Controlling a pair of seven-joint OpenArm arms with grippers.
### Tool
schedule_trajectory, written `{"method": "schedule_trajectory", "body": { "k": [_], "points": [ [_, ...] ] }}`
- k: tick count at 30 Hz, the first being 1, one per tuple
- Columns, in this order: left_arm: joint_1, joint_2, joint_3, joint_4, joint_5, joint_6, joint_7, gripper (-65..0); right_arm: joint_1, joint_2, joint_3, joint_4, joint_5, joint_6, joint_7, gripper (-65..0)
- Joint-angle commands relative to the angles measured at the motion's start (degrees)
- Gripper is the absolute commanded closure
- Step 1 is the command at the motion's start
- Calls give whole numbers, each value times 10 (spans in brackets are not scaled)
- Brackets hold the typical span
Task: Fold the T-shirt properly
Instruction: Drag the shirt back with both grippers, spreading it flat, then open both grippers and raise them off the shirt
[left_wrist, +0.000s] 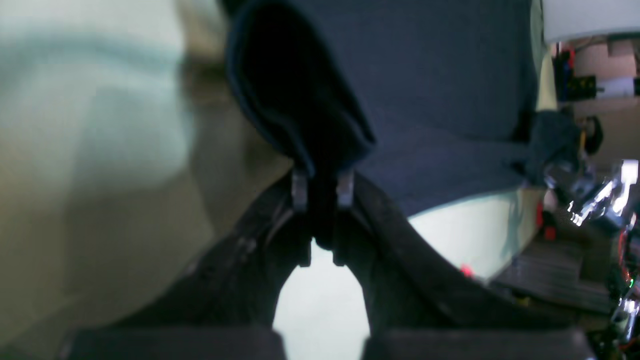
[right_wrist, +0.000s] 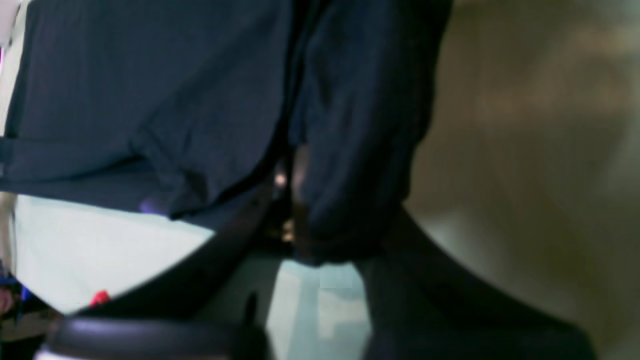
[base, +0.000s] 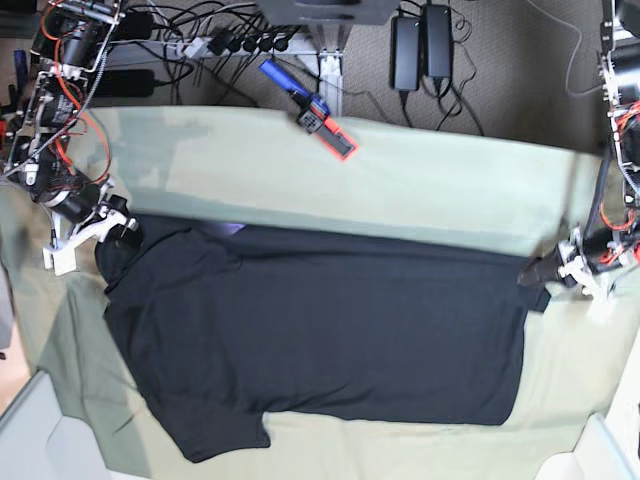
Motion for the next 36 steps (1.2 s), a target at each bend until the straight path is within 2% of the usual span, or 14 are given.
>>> {"method": "schedule_trajectory", "body": {
  "k": [1, 12, 19, 26, 28, 29, 30, 32, 33, 36],
  "points": [
    [1, -16, -4, 22, -16, -11, -2, 0, -2, 14, 4, 14, 7, 42, 7, 0],
    [158, -45, -4, 174, -17, -11, 0, 0, -96, 28, 6, 49, 12, 41, 2, 0],
    [192, -49, -31, 186, -17, -11, 0, 0, -157, 28, 24, 77, 22, 41, 1, 0],
    [211, -47, -57, 185, -23, -11, -9, 0, -162, 28, 27, 79, 6, 41, 13, 0],
    [211, -47, -59, 185, -23, -11, -9, -141, -162, 28, 27, 79, -2, 41, 22, -4],
    [211, -47, -59, 185, -23, -11, -9, -192, -162, 28, 27, 79, -9, 41, 27, -104],
    [211, -47, -59, 185, -23, -11, -8, -215, -162, 28, 27, 79, -21, 41, 29, -220],
    [211, -48, -61, 186, -17, -11, -9, -225, -162, 28, 27, 79, -28, 41, 30, -410],
    [211, -48, -64, 186, -14, -11, -9, -225, -162, 28, 27, 80, -28, 41, 30, -445],
    [211, -48, -97, 186, -10, -11, -9, -225, -160, 28, 31, 80, -28, 41, 30, -442]
  ]
}}
